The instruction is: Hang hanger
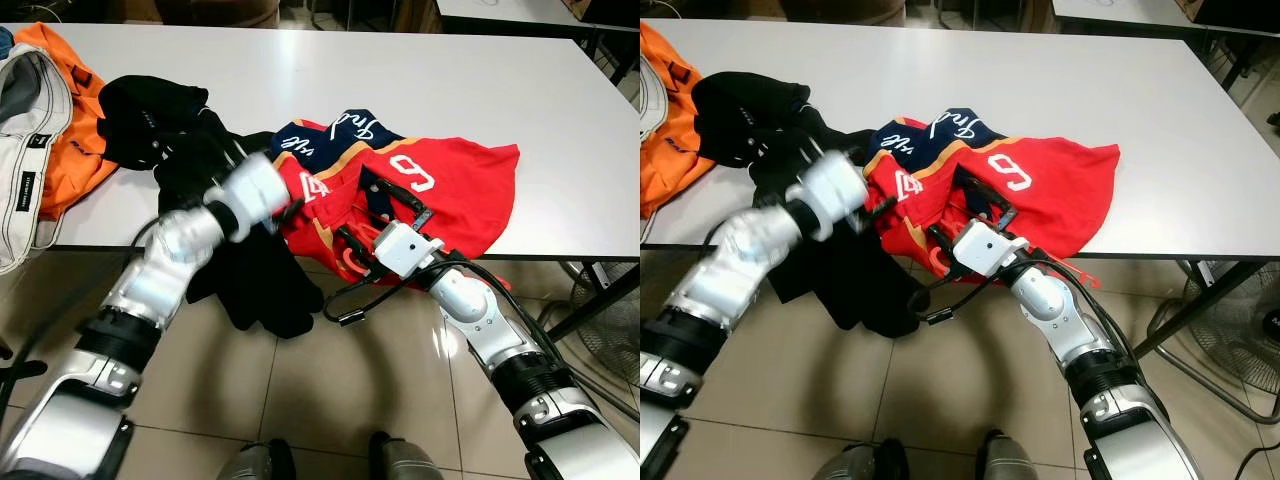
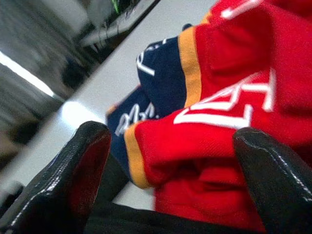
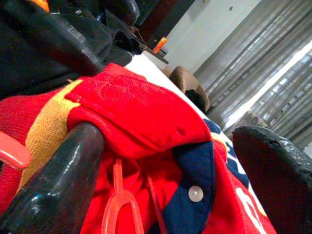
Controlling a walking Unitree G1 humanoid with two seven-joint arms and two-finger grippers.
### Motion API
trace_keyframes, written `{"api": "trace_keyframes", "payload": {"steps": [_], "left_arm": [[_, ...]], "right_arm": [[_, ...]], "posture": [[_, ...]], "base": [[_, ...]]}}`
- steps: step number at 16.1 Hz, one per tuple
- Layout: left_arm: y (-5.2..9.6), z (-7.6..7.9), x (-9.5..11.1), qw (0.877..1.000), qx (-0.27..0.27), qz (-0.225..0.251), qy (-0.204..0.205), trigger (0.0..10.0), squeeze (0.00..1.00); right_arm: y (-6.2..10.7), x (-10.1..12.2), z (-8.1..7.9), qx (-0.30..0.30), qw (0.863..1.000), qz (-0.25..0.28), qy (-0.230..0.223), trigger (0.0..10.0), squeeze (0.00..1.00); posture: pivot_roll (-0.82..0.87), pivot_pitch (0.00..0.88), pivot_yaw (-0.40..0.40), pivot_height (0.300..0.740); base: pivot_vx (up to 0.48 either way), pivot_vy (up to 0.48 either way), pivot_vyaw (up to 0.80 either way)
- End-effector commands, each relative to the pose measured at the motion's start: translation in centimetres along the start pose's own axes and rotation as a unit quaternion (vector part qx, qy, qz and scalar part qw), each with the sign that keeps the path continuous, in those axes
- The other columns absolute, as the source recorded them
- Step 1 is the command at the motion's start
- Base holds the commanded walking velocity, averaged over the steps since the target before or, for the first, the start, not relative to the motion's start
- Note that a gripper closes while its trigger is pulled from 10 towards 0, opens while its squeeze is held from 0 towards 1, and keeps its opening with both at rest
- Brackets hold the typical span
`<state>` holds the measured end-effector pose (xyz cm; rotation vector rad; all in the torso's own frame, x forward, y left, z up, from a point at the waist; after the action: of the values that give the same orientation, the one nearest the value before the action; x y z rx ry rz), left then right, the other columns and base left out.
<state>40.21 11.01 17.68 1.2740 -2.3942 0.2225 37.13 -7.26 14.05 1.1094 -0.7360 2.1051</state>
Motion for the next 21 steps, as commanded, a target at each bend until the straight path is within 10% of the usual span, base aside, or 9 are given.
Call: {"api": "trace_keyframes", "payload": {"steps": [1,3,7,21], "left_arm": [[-0.2,-0.3,1.5,0.996,0.01,0.038,-0.076,10.0,0.0],[-0.2,-0.7,2.8,0.976,0.036,0.081,-0.199,10.0,0.0],[-0.6,-0.6,2.7,0.95,0.05,0.098,-0.294,10.0,0.0],[-3.2,3.3,3.8,0.929,0.016,0.137,-0.343,10.0,0.0]], "right_arm": [[-0.1,0.5,0.3,-0.004,1.0,0.007,-0.002,10.0,0.0],[-0.2,0.6,0.4,-0.006,1.0,0.009,-0.002,10.0,0.0],[-0.5,1.0,0.2,-0.004,1.0,0.015,-0.002,10.0,0.0],[-0.9,3.5,-2.0,0.026,0.998,0.058,-0.008,10.0,0.0]], "posture": [[-0.25,0.104,0.054,0.74],[-0.26,0.107,0.058,0.74],[-0.26,0.11,0.067,0.74],[-0.28,0.125,0.071,0.74]], "base": [[0.0,0.0,0.0],[0.0,0.0,0.0],[0.0,0.0,0.0],[0.0,0.0,0.0]]}}
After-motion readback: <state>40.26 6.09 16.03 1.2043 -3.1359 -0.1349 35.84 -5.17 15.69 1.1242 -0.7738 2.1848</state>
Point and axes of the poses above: a point about 5 cm out from each wrist's last joint towards the gripper, its own y axis pointing back from the gripper into the wrist, its own x axis along the axis of the wrist's last joint, z = x × y, the point moved 6 cm from there along -y, pointing out of the wrist towards the gripper, and after that the axes turned 13 degrees about -y, right-handed, at the moved point
